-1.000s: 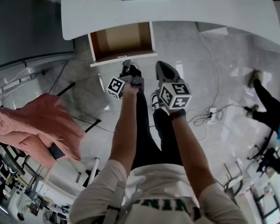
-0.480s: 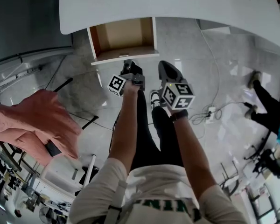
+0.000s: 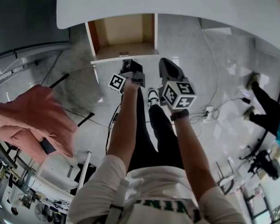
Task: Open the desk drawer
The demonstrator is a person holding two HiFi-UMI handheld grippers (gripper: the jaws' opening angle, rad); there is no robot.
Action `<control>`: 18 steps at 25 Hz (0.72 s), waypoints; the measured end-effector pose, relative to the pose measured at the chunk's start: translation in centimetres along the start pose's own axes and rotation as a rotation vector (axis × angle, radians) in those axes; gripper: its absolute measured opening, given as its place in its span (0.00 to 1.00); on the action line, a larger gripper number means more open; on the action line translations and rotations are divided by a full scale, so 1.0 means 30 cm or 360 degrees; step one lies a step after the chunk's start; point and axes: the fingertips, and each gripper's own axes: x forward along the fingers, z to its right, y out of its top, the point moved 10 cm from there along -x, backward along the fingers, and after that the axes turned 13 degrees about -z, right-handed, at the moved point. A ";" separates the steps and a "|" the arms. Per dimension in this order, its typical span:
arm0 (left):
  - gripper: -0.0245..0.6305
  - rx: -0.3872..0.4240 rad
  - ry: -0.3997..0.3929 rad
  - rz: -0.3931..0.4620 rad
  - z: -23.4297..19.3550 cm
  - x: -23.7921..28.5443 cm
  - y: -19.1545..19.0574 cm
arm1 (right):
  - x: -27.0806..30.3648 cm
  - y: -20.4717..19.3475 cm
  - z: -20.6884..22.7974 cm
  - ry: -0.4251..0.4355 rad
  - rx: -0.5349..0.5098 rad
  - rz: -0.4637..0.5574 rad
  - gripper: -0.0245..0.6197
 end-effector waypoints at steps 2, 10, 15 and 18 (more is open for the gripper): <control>0.06 -0.0022 -0.0043 0.0020 -0.019 0.002 -0.004 | -0.002 -0.001 0.010 0.0010 0.0000 -0.0002 0.03; 0.06 0.0094 -0.0211 -0.0037 -0.074 0.016 0.010 | -0.002 -0.014 0.072 0.0000 -0.0043 -0.0041 0.03; 0.21 0.0193 -0.0030 -0.0212 -0.059 0.013 0.025 | 0.006 -0.042 0.080 0.0024 -0.0006 -0.0062 0.03; 0.30 0.0283 0.0118 -0.0323 -0.066 0.002 0.048 | 0.003 -0.039 0.070 0.0026 -0.0006 -0.0070 0.03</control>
